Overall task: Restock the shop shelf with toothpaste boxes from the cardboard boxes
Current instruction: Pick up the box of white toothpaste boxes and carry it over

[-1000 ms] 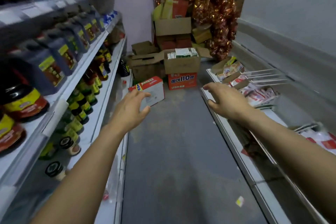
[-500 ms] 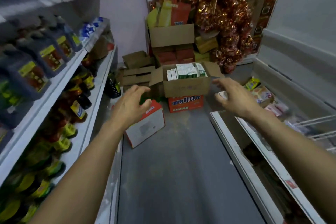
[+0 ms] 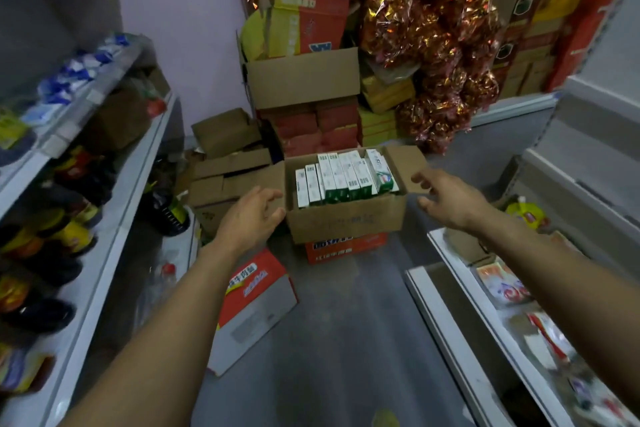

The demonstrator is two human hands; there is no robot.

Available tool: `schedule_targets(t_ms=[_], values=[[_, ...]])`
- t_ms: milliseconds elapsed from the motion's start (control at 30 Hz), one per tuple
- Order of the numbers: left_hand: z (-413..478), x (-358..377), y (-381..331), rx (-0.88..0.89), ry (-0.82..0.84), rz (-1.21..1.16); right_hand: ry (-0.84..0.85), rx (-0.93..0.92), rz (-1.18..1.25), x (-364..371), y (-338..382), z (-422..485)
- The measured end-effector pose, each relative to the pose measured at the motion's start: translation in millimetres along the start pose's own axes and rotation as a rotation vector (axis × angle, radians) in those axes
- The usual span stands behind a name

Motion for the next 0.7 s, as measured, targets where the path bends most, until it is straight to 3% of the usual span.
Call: schedule_targets(t_ms=[333,700], values=[[212.3,107.6,74.3,-0.244,0.183,-0.127,0.209,0.082,0.084,94.5,-55.8,246.0],[400.0,245.0,165.0,-0.572,0.357,-0.268,0.397,0.359,0.114,218.7,-118.7,436.5]])
Point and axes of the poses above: each hand's wrist, its own z-axis towards the middle knuckle, its own x-axis out of the palm, y = z × x, the point moved 5 cm from there along z, towards the middle knuckle, and after that the axes turned 7 degrees about -y, right-handed, at the moved point
